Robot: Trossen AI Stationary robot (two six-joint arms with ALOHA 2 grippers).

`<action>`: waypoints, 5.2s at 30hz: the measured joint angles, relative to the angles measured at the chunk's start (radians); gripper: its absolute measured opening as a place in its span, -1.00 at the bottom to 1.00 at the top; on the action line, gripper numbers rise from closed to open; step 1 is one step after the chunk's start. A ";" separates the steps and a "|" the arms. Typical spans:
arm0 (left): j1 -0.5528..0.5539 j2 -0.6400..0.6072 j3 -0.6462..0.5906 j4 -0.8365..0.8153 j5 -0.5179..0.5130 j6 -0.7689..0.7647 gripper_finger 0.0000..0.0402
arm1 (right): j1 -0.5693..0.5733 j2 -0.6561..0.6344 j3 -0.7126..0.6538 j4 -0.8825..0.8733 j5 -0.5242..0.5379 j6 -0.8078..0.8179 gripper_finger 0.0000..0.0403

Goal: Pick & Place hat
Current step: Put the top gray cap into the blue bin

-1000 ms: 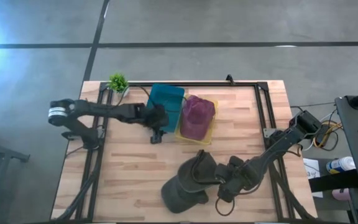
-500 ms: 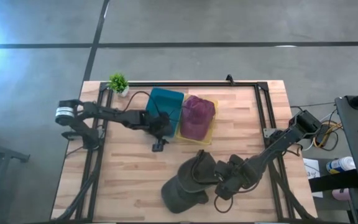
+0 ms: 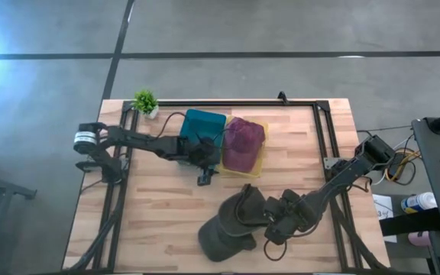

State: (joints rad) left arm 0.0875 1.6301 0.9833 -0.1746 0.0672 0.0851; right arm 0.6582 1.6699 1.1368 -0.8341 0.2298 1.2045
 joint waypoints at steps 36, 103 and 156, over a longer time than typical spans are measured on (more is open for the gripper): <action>-0.017 0.188 0.189 -0.129 -0.087 -0.017 0.07 | 0.014 0.000 -0.026 0.010 0.009 0.049 0.22; -0.452 0.077 0.118 0.018 -0.109 -0.242 0.07 | -0.156 0.081 -0.013 0.434 -0.071 -0.497 -0.90; -0.395 0.051 0.304 -0.178 0.141 -0.467 -0.97 | -0.350 -0.174 0.017 0.435 -0.534 -0.475 -0.30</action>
State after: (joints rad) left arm -0.3077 1.6806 1.2878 -0.3529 0.2080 -0.3816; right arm 0.3080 1.4960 1.1542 -0.3990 -0.3039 0.7293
